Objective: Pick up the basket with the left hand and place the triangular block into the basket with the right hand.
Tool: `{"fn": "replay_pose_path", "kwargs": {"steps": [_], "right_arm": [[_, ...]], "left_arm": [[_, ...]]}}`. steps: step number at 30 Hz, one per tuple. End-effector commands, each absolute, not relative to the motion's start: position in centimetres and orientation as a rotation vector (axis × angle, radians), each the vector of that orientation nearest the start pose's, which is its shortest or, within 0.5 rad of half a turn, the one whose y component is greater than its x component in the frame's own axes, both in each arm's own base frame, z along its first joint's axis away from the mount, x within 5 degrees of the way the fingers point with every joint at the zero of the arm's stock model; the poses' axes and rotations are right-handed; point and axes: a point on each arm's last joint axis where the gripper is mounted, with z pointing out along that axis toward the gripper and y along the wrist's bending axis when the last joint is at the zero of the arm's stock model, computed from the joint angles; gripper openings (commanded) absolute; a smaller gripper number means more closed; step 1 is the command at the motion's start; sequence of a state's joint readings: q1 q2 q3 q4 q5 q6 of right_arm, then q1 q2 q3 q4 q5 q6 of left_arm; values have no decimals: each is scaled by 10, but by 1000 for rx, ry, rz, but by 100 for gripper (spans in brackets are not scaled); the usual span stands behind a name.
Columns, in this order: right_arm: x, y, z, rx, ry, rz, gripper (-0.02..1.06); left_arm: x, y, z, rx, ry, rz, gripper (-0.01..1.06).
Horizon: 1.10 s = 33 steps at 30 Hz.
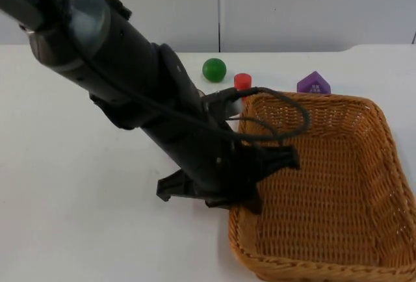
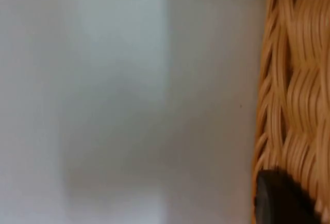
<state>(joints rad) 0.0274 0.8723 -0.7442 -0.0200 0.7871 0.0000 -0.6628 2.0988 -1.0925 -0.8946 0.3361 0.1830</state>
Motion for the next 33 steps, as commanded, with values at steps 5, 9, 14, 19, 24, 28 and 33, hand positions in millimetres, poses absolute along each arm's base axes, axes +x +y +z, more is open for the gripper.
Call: {"fn": "replay_pose_path", "kwargs": {"steps": [5,9,14,19,24,28,33], "right_arm": [[162,2,312,-54,2376,-21,105],[162,2,312,-54,2379,-21,105],[162,2,312,-54,2382,-21,105],[162,2,312,-54,2382,-21,105],[162,2,312,-52,2382,-16,105],[162,2,312,-54,2382,-22,105],[162,3,312,-48,2381,-6,105]], "left_arm": [[272,-256,150,287,2819,-857,0],[261,-250,188,453,2753,-919,0],[258,-232,226,484,2687,-944,0],[256,-201,259,466,2655,-904,0],[259,-155,279,362,2682,-692,0],[261,-128,287,271,2689,-669,0],[253,-82,269,81,2726,-663,0]]}}
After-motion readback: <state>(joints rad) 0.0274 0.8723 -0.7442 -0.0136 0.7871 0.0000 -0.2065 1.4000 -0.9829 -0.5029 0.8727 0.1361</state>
